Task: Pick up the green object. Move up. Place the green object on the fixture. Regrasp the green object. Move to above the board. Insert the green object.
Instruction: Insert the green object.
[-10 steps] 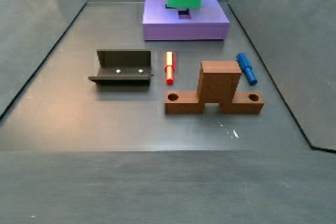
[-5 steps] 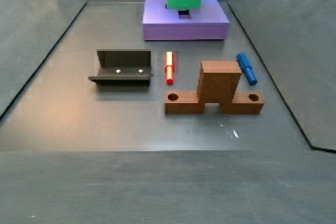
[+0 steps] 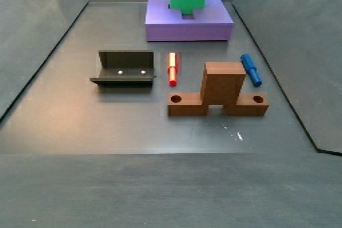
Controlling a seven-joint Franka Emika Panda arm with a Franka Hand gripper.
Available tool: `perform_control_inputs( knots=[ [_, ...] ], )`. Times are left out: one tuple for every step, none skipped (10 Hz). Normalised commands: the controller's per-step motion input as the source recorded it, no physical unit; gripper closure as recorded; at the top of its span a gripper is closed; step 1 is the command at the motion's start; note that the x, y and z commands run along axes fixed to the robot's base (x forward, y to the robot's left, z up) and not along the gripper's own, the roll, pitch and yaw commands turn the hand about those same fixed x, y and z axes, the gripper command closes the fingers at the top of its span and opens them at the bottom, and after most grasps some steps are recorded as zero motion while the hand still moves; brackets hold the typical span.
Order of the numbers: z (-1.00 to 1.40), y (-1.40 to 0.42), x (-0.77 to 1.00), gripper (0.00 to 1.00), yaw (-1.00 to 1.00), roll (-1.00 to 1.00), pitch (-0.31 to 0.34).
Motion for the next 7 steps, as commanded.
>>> perform_control_inputs(
  knots=[
    [-0.79, 0.00, 0.00, 1.00, 0.17, 0.14, 0.090],
    [-0.92, 0.00, 0.00, 1.00, 0.18, 0.10, 0.080],
    [-0.89, 0.00, 0.03, 1.00, 0.13, 0.09, 0.127],
    [-0.85, 0.00, 0.05, 1.00, 0.09, 0.11, 0.136],
    [-0.80, 0.00, 0.07, 1.00, 0.00, 0.15, 0.150],
    [-0.48, 0.00, 0.06, 1.00, -0.06, 0.17, 0.104],
    [0.00, 0.00, 0.00, 1.00, 0.00, 0.00, 0.000]
  ],
)
